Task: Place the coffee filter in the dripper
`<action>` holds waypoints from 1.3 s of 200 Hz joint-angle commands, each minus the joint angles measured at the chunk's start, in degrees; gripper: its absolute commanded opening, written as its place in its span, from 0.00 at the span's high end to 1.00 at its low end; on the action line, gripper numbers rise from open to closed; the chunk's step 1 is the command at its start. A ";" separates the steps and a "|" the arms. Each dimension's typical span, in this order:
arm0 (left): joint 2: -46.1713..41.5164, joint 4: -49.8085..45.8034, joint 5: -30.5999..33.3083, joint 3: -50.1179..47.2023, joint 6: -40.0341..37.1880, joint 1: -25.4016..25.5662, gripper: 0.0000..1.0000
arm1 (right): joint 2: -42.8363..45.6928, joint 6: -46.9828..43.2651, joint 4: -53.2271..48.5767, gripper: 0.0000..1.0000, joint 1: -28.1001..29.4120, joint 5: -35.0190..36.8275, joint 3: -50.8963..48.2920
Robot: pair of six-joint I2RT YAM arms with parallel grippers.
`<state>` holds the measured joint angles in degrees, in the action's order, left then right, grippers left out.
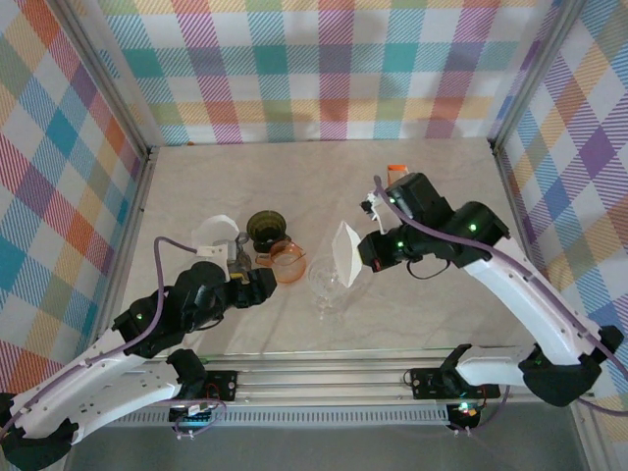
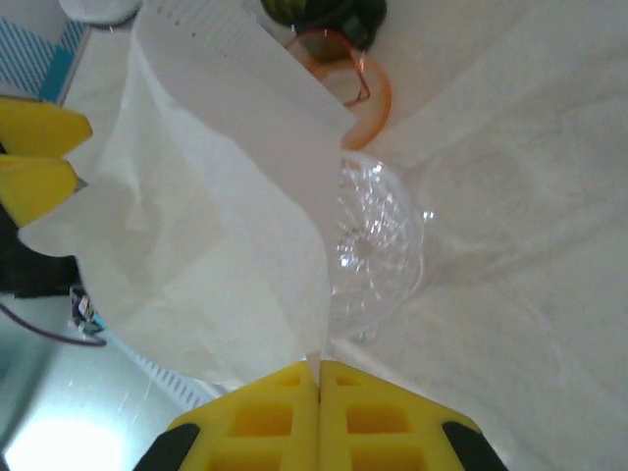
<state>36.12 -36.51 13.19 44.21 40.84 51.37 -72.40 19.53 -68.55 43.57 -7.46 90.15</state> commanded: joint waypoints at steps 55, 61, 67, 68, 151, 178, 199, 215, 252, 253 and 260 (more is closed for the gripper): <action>0.26 -0.54 -0.26 1.73 -2.53 0.66 0.08 | -10.19 4.99 -14.92 1.00 0.37 -7.07 7.55; 0.35 -0.34 -0.57 1.67 -2.61 0.66 0.07 | -11.27 5.14 -15.57 1.00 0.37 -6.84 8.56; 0.60 -0.09 -0.79 1.63 -2.70 0.68 0.07 | -12.27 5.31 -16.24 1.00 0.37 -6.57 9.45; 0.61 -0.03 -0.88 1.65 -2.74 0.67 0.07 | -12.47 5.37 -16.29 1.00 0.37 -6.54 9.66; 5.29 11.31 -7.84 0.88 -3.49 0.26 0.00 | -19.90 8.24 -15.65 1.00 0.40 -2.08 10.63; 10.01 17.86 -13.71 1.68 -3.98 -0.48 0.00 | -21.18 8.16 -15.67 1.00 0.38 -1.26 11.92; 13.47 24.66 -18.33 1.62 -3.09 -1.35 0.00 | -22.19 8.09 -15.64 0.99 0.39 -1.15 12.71; 15.37 27.81 -20.31 1.71 -2.47 -1.72 0.02 | -22.81 7.84 -15.61 0.99 0.46 -1.07 13.40; 18.52 29.59 -20.81 2.61 -3.04 -2.07 0.07 | -23.02 7.48 -15.05 0.97 0.46 -0.97 13.65; 18.67 29.58 -20.83 2.63 -3.04 -2.07 0.08 | -23.03 7.46 -15.04 0.97 0.46 -0.97 13.65; 19.22 29.68 -20.90 2.67 -2.87 -2.22 0.12 | -23.05 7.45 -14.97 0.97 0.46 -0.93 13.65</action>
<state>53.87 -10.66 -5.74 44.71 38.13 49.93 -95.24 26.59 -83.24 43.64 -8.97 101.91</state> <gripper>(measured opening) 0.923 0.061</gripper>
